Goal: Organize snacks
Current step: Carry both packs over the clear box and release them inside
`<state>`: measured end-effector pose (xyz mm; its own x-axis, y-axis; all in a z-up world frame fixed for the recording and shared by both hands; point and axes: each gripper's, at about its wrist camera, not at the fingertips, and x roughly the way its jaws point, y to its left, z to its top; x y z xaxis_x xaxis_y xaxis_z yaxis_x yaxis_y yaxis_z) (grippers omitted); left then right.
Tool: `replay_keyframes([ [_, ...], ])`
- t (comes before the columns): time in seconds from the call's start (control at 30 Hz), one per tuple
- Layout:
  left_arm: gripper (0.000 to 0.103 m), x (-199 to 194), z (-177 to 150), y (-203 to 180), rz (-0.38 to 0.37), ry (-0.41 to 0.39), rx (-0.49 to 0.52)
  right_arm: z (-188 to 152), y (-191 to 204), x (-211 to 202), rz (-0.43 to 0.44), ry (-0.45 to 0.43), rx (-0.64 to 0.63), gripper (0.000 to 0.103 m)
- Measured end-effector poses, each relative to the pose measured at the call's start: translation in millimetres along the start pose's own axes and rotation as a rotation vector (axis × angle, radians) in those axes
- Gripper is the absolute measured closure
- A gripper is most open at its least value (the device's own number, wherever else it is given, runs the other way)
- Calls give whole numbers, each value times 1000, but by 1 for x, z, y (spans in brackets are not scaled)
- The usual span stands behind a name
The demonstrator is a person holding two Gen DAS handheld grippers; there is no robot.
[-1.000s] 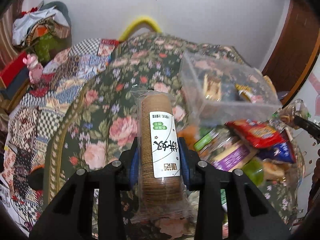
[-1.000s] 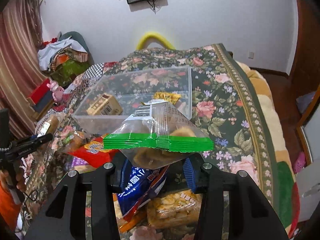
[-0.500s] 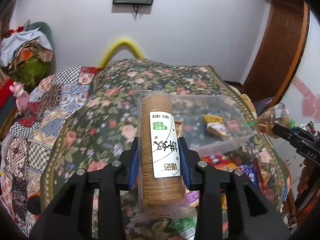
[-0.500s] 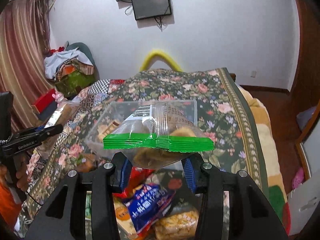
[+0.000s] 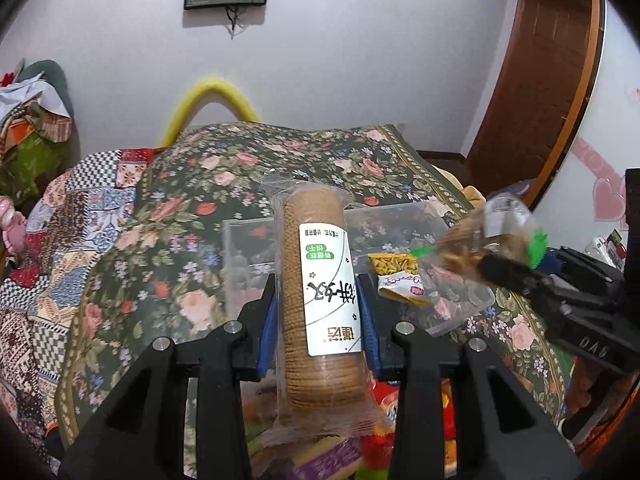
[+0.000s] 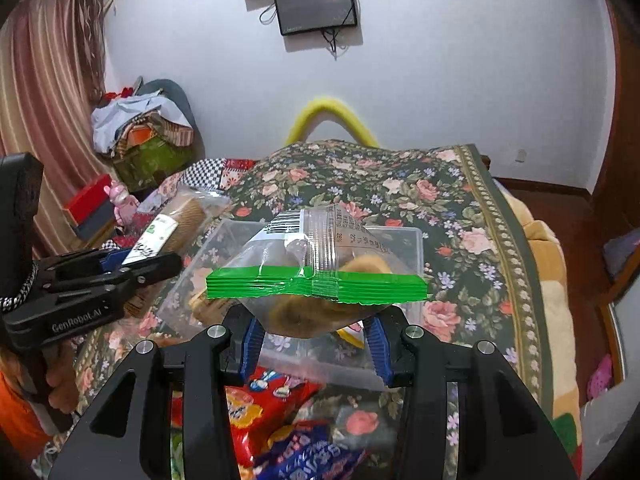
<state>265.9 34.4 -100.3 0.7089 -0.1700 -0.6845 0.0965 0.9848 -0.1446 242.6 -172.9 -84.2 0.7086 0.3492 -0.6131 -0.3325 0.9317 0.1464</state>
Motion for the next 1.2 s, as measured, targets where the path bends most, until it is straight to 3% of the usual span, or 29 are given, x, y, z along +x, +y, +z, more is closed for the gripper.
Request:
replay_keyframes([
  [0.5, 67, 81, 10, -4, 3, 112, 4, -5, -7, 63, 36, 150, -13, 61],
  [0.67, 67, 93, 6, -3, 5, 139, 6, -10, -3, 68, 38, 181, -41, 61],
  [0.93, 67, 84, 6, -7, 15, 111, 12, -12, 0, 68, 16, 204, -64, 60],
  [1.0, 67, 78, 6, -7, 15, 101, 18, -12, 0, 65, 11, 209, -65, 54],
  [1.13, 67, 63, 6, -9, 13, 90, 33, -10, 0, 51, -25, 177, -60, 28],
  [1.2, 67, 52, 7, -10, 13, 84, 38, -8, -2, 44, -37, 165, -54, 25],
])
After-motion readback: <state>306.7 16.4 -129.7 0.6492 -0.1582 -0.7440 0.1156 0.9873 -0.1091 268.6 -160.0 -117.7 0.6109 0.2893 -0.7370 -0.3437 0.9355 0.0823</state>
